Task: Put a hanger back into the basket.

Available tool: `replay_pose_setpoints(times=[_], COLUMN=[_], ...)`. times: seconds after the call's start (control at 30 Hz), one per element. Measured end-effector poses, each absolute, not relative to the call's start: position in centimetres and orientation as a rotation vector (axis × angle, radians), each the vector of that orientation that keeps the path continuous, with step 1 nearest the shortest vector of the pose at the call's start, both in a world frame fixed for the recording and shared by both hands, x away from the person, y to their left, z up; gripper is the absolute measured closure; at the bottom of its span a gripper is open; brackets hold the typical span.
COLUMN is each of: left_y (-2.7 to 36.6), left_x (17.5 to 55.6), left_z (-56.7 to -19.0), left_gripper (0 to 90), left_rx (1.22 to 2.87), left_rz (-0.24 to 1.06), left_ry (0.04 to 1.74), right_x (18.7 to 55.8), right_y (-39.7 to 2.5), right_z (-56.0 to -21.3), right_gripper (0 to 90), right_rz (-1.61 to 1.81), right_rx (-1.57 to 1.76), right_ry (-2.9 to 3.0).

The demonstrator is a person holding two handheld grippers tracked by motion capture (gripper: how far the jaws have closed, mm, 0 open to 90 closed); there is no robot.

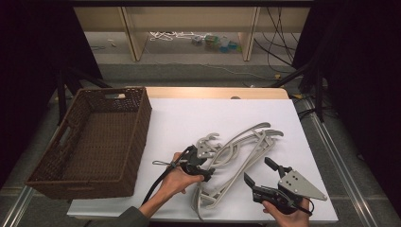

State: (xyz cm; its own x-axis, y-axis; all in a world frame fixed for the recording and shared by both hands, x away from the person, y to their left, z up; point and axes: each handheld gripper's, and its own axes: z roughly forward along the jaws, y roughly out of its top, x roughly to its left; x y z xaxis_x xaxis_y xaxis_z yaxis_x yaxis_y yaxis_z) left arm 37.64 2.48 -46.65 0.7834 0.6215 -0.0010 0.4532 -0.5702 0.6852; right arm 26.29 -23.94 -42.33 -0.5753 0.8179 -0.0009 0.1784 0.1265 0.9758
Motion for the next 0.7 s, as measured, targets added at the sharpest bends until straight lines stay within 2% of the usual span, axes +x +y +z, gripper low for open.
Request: replay_pose_setpoints(times=[0.23,0.43,0.7], left_y=[1.9,1.75,1.91], left_x=[37.95,38.2,38.15], left_z=[-46.92,-46.81,-46.89], left_gripper=[51.8,67.1,69.9], left_rx=[2.325,2.297,2.237], left_rz=[0.261,0.21,0.185], left_ry=[0.778,0.812,0.883], right_x=[26.35,26.42,26.43], right_y=[-23.96,-24.02,-24.06], right_z=[-42.38,-42.45,-42.44], right_gripper=[19.3,20.1,20.7], right_rz=[1.474,1.475,1.477], right_rx=[0.959,0.971,0.968], right_ry=[1.861,1.847,1.854])
